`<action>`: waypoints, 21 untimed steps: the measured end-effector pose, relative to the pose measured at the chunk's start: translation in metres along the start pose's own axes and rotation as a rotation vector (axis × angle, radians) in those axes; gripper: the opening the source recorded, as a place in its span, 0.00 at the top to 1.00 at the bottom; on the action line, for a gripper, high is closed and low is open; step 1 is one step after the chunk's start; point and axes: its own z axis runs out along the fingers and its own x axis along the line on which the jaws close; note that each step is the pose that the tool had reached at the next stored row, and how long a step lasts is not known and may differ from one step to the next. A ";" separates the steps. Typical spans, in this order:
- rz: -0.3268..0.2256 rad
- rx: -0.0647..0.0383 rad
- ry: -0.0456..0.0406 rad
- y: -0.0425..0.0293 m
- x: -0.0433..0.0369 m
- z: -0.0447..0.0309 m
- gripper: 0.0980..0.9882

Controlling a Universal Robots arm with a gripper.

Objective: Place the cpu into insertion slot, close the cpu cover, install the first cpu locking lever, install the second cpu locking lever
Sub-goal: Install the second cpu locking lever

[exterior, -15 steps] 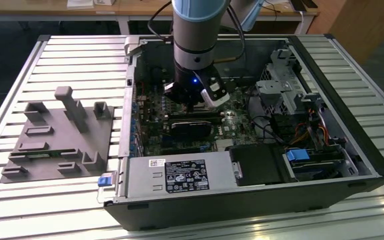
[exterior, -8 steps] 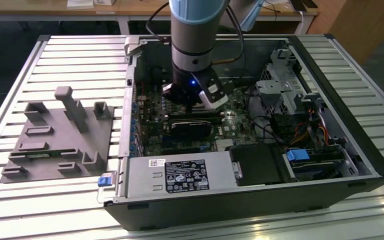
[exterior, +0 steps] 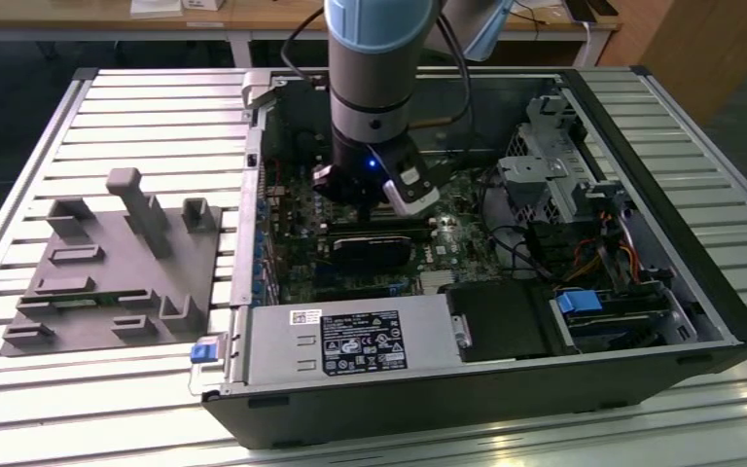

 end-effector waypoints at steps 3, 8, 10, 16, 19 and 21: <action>0.000 0.000 0.0000 -0.0005 0.0002 0.0033 0.98; 0.000 -0.006 0.0001 -0.0015 0.0007 0.0062 0.98; 0.000 -0.010 0.0000 -0.0027 0.0014 0.0063 0.98; 0.000 -0.025 0.0001 -0.0052 0.0047 0.0066 0.98; 0.000 -0.033 0.0002 -0.0056 0.0059 0.0074 0.98; 0.001 -0.039 0.0001 -0.0057 0.0063 0.0085 0.98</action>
